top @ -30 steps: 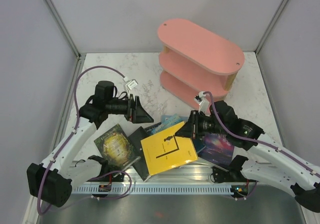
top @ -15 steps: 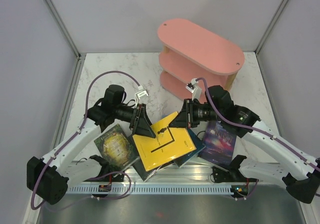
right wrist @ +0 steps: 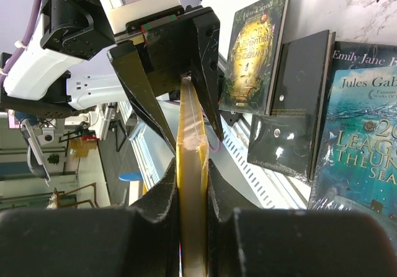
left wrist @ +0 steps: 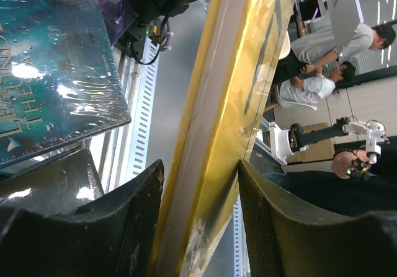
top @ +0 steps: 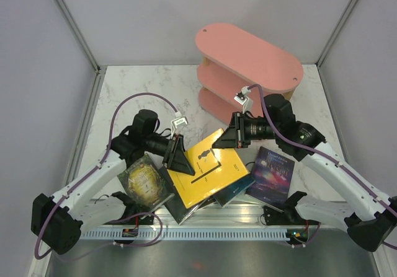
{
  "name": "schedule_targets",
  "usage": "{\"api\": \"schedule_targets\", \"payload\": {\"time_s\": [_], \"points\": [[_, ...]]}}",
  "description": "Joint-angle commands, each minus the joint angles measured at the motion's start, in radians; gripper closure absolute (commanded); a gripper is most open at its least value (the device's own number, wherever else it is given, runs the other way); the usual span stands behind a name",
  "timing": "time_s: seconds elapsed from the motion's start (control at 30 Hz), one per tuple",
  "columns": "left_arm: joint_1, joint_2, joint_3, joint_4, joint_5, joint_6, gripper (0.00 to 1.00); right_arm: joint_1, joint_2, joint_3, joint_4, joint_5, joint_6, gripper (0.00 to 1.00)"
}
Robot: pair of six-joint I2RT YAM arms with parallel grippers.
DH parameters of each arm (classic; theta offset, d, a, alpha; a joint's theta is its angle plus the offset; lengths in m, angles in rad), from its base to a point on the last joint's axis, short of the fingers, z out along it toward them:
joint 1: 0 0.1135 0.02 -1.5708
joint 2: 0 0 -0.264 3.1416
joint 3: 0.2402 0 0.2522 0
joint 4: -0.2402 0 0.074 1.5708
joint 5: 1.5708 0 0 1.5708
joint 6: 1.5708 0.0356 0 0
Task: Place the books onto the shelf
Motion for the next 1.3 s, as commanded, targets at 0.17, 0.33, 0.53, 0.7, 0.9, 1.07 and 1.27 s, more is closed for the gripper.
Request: {"api": "schedule_targets", "payload": {"time_s": [0.17, 0.33, 0.53, 0.7, 0.9, 1.07, 1.27], "points": [[-0.007, -0.045, 0.03, -0.011, -0.202, -0.125, 0.98, -0.037, -0.023, 0.117, -0.016, 0.228, -0.04, 0.76], [-0.005, -0.048, 0.028, 0.123, -0.239, -0.245, 0.98, -0.038, -0.035, 0.171, -0.098, 0.312, -0.065, 0.82], [-0.007, -0.029, 0.036, 0.296, -0.13, -0.34, 0.95, -0.04, -0.012, 0.165, -0.084, 0.272, -0.061, 1.0], [-0.007, -0.025, 0.062, 0.307, -0.051, -0.334, 0.39, -0.038, 0.002, 0.168, -0.051, 0.23, -0.06, 1.0], [-0.007, -0.012, 0.135, 0.145, -0.069, -0.169, 0.11, -0.038, 0.026, 0.189, -0.047, 0.173, -0.076, 1.0], [-0.003, 0.033, 0.206, 0.008, -0.096, -0.049, 0.13, -0.038, 0.025, 0.176, -0.055, 0.122, -0.083, 1.0], [0.003, 0.067, 0.264, -0.161, -0.164, 0.106, 0.63, -0.038, 0.042, 0.18, -0.069, 0.056, -0.102, 1.0]]}}
